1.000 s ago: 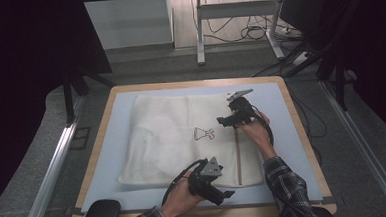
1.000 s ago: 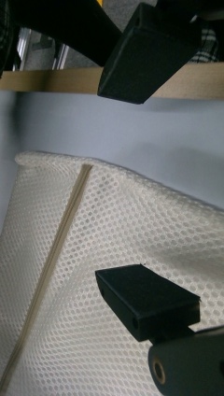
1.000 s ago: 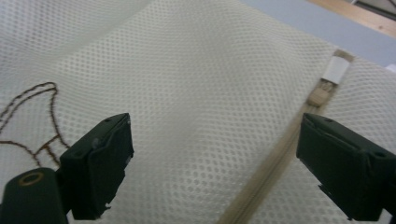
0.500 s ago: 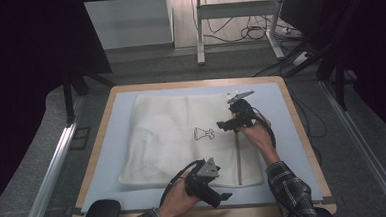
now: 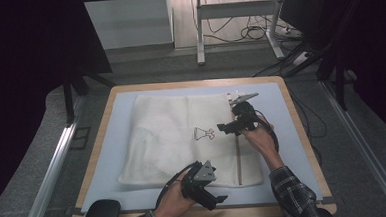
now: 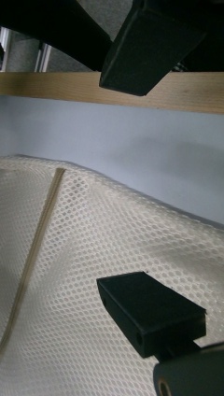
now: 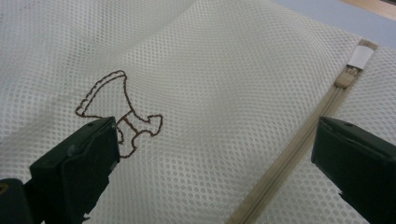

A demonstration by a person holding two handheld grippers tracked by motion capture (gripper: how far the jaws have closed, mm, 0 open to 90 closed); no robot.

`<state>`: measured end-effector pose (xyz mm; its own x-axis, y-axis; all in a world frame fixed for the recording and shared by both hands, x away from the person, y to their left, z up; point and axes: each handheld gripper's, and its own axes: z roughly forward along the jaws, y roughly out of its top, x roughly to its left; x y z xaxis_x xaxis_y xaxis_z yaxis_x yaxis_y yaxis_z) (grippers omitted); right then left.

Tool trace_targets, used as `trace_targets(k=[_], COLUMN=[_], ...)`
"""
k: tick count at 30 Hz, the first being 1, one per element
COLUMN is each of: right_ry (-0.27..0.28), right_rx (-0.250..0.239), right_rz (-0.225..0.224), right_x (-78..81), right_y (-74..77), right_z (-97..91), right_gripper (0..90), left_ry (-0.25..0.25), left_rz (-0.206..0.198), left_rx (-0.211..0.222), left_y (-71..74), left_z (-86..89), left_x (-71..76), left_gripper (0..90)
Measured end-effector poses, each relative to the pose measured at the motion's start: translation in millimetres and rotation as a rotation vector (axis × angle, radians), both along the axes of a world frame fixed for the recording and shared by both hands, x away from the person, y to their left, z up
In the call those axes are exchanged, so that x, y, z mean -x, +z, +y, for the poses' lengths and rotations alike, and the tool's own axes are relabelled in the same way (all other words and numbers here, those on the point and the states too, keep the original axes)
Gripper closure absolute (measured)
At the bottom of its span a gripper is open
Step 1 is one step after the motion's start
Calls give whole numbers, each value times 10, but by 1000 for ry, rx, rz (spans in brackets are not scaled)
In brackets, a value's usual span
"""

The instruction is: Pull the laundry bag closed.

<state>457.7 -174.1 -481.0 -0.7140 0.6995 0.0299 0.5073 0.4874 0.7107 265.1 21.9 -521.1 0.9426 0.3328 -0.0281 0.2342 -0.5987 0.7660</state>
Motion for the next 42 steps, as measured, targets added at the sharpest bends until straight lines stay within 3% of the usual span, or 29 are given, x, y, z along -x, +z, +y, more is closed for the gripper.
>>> trace_targets(k=[7, 14, 30, 42], right_ry=[16, 29, 30, 31], right_rx=[-8, -68, -34, -25], right_rz=[-1, 4, -41, -58], right_x=[100, 189, 388, 549], right_y=[35, 69, 72, 114], right_z=[-8, -26, -43, -91], right_gripper=[9, 16, 16, 11], left_ry=[14, 30, 86, 104], left_rz=[6, 7, 20, 14], left_rx=[-13, -20, 11, 6], left_y=[-2, 2, 6, 20], left_z=[51, 138, 326, 432], left_x=[-4, -13, -28, -36], left_gripper=[53, 51, 50, 40])
